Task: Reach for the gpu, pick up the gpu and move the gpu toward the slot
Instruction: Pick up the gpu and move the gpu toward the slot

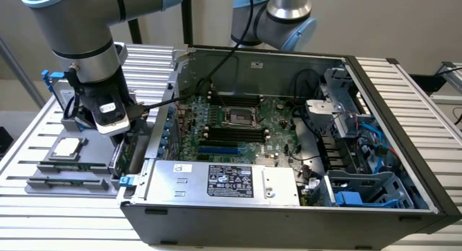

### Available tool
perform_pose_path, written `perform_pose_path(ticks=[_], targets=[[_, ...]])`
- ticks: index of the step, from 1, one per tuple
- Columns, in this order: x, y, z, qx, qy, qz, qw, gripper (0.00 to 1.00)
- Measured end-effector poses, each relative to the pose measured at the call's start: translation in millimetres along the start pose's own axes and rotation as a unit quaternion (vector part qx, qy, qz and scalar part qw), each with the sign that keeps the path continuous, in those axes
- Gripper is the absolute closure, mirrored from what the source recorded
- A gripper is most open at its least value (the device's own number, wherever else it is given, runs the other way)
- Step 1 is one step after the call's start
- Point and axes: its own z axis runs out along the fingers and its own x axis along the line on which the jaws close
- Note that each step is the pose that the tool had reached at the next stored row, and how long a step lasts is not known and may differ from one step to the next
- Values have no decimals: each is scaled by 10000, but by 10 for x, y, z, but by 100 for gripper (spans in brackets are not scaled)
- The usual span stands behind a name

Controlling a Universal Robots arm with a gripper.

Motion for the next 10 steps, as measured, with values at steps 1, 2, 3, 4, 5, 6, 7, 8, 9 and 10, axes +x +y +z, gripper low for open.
perform_pose_path(ticks=[1, 2, 3, 4, 5, 6, 7, 8, 9, 10], targets=[[0, 0, -13, -6, 0, 0, 10000, 74], [1, 1, -28, -11, 1, 0, 10000, 74], [1, 2, -42, -15, 0, 0, 10000, 74], [1, 3, -61, -18, 1, 0, 10000, 74], [1, 4, -83, -21, 1, 0, 10000, 74], [2, 5, -110, -23, 1, 0, 10000, 74], [2, 6, -141, -25, 1, 0, 10000, 74], [2, 7, -176, -27, 1, 0, 10000, 74], [3, 9, -217, -29, 1, 0, 10000, 74], [4, 11, -259, -30, 1, 0, 10000, 74]])
